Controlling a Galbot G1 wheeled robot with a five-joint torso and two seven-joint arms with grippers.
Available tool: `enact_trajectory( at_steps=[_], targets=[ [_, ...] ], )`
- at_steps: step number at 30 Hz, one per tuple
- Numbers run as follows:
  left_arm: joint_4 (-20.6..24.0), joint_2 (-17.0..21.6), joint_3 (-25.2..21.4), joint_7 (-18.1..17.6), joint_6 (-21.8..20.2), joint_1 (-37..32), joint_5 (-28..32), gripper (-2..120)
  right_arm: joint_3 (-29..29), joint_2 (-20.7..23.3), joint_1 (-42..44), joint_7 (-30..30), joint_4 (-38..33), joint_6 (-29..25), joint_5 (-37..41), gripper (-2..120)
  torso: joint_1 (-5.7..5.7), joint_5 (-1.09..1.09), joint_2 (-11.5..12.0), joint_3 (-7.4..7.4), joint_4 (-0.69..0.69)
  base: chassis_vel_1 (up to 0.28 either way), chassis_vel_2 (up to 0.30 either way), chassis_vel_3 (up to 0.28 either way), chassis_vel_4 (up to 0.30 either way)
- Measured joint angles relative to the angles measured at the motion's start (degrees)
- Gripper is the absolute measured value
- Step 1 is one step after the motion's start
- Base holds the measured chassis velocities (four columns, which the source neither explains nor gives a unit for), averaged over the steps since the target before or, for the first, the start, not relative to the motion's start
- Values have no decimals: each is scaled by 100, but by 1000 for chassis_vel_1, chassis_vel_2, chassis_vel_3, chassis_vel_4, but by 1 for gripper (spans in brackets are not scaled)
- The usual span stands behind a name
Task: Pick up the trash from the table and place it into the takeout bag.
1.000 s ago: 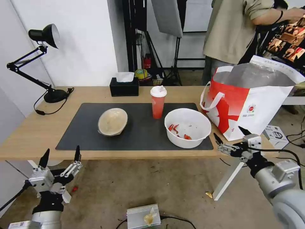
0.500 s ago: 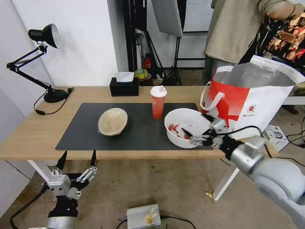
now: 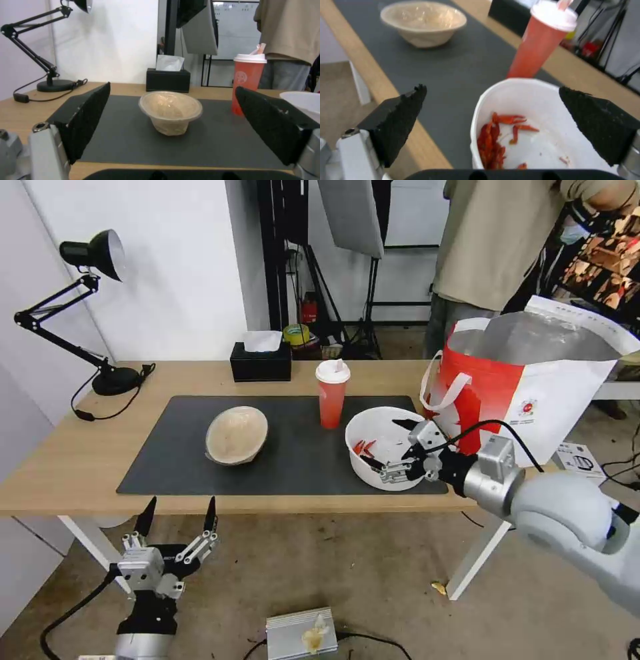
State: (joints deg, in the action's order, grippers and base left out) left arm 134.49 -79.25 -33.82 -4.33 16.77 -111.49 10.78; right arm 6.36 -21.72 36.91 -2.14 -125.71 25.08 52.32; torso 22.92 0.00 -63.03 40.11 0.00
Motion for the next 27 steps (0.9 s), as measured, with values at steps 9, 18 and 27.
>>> enact_trajectory(
  at_steps=[9, 18, 27],
  targets=[
    [-53, 7, 0, 34, 0, 49, 7, 100, 332, 203, -753, -149, 60, 977, 735, 100, 0, 0, 0, -1, 0, 0, 0, 0, 0],
    [-104, 39, -10, 75, 13, 74, 9, 100, 303, 241, -785, -158, 55, 1423, 1109, 100, 0, 0, 0, -1, 0, 0, 0, 0, 0],
    [-44, 88, -59, 75, 22, 77, -25, 100, 291, 220, -799, -222, 80, 1652, 1300, 100, -1, 0, 0, -1, 0, 0, 0, 0, 0]
  ],
)
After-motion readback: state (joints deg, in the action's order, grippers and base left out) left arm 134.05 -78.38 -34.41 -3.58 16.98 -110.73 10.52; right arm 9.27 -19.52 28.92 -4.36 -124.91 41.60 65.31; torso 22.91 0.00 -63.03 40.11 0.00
